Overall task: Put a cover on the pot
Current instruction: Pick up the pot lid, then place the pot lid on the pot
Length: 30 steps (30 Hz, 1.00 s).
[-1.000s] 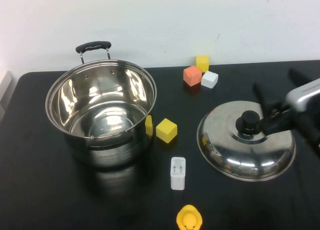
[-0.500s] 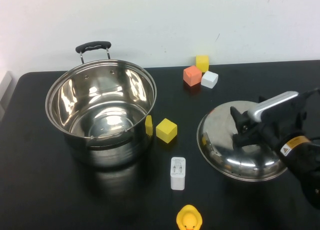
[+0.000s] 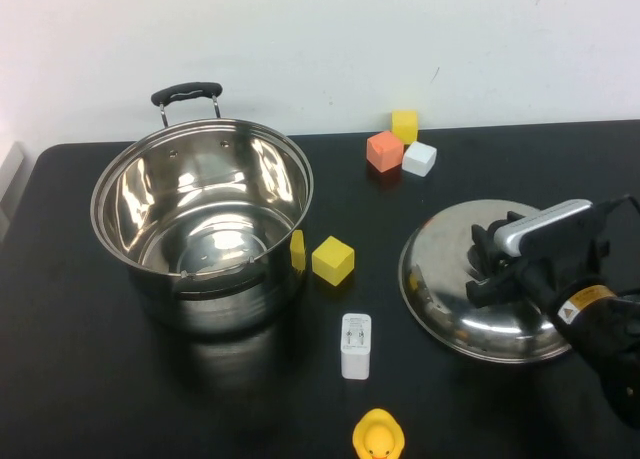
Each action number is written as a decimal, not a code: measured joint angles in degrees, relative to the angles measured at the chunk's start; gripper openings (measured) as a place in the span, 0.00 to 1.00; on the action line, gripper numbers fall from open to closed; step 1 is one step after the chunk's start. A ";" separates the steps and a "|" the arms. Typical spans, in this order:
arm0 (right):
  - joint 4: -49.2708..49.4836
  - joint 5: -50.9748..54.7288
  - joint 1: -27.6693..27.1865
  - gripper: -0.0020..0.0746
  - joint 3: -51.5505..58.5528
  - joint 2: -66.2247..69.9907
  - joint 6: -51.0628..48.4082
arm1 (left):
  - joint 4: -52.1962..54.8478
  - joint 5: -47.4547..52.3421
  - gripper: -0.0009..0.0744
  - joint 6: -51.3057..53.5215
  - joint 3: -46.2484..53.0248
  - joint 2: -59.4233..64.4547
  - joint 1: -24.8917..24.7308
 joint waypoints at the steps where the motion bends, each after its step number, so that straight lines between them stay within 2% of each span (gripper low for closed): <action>1: -0.13 0.71 0.00 0.47 0.56 -1.09 -0.39 | 0.00 0.00 0.01 0.00 0.00 0.00 0.00; 5: -1.46 2.55 0.00 0.47 3.07 -9.01 -0.85 | 0.00 0.00 0.01 0.00 0.00 0.00 0.00; 9: -8.27 7.06 0.00 0.47 3.19 -20.75 0.99 | 0.00 0.00 0.01 0.00 0.00 0.00 0.00; 11: -14.97 12.06 0.00 0.47 1.89 -26.13 5.98 | 0.00 0.00 0.01 0.00 0.00 0.00 0.00; 16: -40.35 27.68 2.43 0.47 -9.60 -33.51 30.66 | 0.00 0.00 0.01 0.00 0.00 0.00 0.00; 19: -55.30 33.30 5.68 0.47 -18.67 -32.61 45.81 | 0.00 0.00 0.01 0.00 0.00 0.00 0.00; 21: -61.23 33.91 7.57 0.47 -23.95 -30.15 53.04 | 0.00 0.00 0.01 0.00 0.00 0.00 0.00; 30: -66.05 34.15 14.71 0.47 -46.78 -10.29 63.51 | 0.00 0.00 0.01 0.00 0.00 0.00 0.00</action>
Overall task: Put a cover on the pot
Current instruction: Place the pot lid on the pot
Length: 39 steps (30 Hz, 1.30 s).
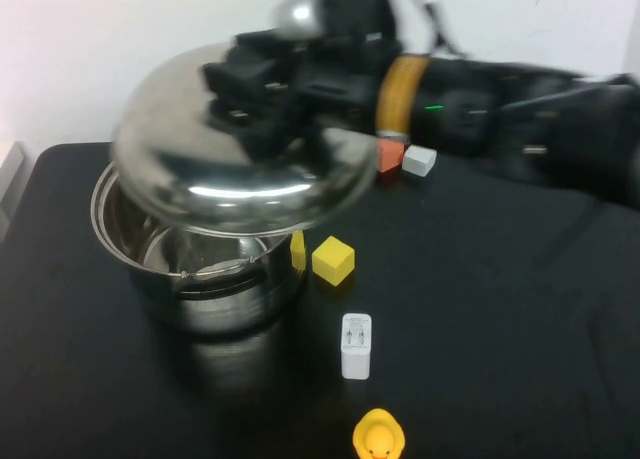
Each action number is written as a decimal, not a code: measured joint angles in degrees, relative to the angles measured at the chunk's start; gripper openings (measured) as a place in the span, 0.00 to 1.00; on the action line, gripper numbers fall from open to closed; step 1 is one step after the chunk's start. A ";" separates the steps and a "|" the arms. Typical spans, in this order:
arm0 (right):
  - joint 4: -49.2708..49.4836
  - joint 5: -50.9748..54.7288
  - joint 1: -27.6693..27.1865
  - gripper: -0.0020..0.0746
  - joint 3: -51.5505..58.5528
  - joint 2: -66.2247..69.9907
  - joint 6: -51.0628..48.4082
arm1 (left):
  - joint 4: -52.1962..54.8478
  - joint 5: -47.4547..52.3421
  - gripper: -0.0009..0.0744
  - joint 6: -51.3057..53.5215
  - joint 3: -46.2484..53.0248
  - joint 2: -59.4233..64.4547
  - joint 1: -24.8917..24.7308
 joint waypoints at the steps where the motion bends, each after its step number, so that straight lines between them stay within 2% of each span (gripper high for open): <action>1: -0.44 0.11 0.51 0.47 -2.62 2.42 0.43 | 0.00 0.00 0.01 0.00 0.00 0.00 0.00; 5: -2.05 1.70 2.29 0.47 -11.65 10.54 0.82 | 0.00 0.00 0.01 0.00 0.00 0.00 0.00; 11: -2.25 6.00 3.61 0.47 -18.31 18.20 0.96 | 0.00 0.00 0.01 0.00 0.00 0.00 0.00; 39: -0.12 9.37 5.04 0.47 -19.34 22.62 -3.44 | 0.00 0.00 0.01 0.00 0.00 0.00 0.00</action>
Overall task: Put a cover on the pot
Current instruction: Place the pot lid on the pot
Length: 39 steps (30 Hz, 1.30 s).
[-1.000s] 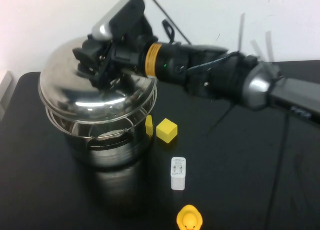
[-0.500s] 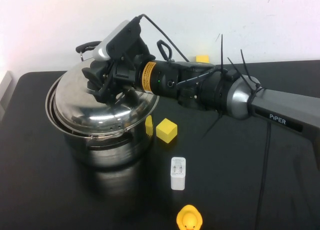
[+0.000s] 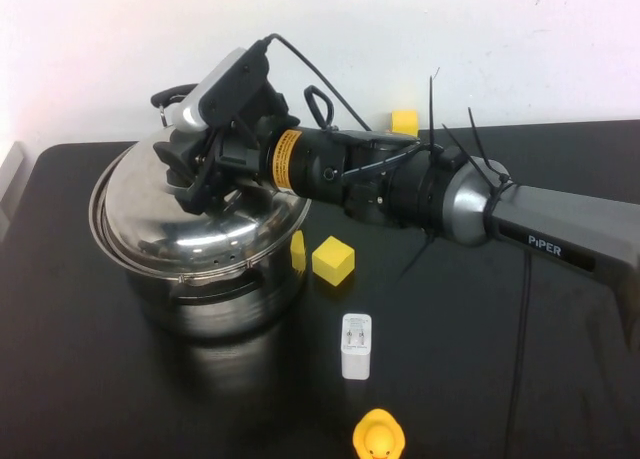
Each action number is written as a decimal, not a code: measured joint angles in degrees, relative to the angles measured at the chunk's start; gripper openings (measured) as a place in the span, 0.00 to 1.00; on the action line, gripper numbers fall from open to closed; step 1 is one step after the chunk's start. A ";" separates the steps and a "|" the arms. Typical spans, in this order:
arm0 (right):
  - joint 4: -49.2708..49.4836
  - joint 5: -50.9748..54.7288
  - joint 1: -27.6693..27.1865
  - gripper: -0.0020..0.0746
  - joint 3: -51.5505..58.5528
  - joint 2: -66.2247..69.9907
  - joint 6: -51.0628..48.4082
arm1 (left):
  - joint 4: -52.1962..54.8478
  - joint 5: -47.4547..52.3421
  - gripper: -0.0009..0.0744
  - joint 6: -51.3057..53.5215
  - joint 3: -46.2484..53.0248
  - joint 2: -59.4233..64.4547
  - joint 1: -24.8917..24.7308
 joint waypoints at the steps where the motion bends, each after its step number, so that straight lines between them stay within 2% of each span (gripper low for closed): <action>1: 0.00 0.09 0.03 0.47 0.00 0.00 -0.52 | 0.00 0.00 0.01 0.00 0.00 0.00 0.00; 16: 0.26 0.15 0.34 0.47 -1.95 0.54 -1.36 | 0.00 0.00 0.01 0.00 0.00 0.00 0.00; 30: -2.68 -0.17 0.47 0.47 -1.95 1.27 5.45 | 0.00 0.00 0.01 0.00 0.00 0.00 0.00; 39: -4.12 -0.17 0.47 0.47 -2.21 1.27 6.45 | 0.00 0.00 0.01 0.00 0.00 0.00 0.00</action>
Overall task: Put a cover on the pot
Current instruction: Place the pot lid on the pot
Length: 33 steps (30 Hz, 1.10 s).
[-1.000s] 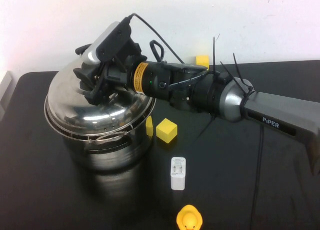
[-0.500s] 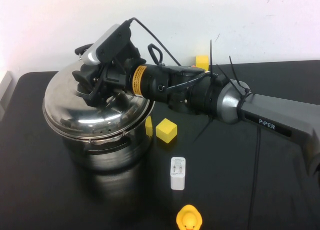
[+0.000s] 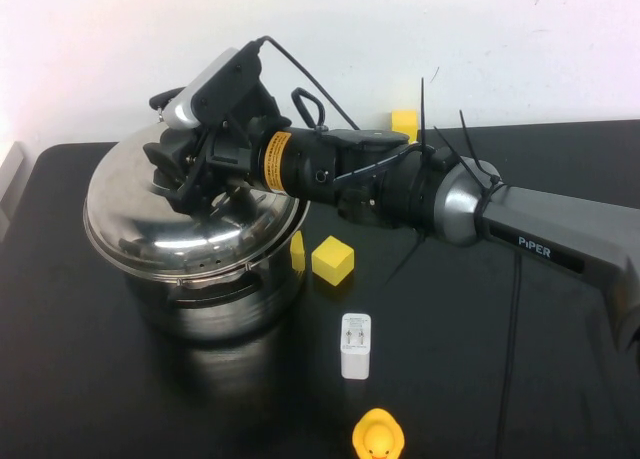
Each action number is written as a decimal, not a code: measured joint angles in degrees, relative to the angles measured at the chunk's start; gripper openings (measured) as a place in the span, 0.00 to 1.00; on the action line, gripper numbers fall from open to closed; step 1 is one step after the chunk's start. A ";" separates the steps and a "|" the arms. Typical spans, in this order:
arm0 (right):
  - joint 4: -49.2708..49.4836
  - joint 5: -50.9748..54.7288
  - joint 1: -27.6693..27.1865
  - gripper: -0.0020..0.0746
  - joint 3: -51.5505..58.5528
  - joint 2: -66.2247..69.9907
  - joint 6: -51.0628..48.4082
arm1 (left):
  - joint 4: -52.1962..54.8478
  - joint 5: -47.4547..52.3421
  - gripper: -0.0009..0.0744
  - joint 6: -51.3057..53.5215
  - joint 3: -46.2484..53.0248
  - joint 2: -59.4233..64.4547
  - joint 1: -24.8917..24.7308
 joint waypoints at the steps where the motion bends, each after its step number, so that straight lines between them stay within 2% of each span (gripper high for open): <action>1: -0.28 0.00 0.00 0.47 0.00 0.00 0.08 | 0.00 0.00 0.01 0.00 0.00 0.00 0.00; 16: -2.26 1.49 0.00 0.47 1.71 -0.87 2.88 | 0.00 0.00 0.01 0.00 0.00 0.00 0.00; 33: -1.41 1.67 0.00 0.47 4.20 -2.32 1.28 | 0.00 0.00 0.01 0.00 0.00 0.00 0.00</action>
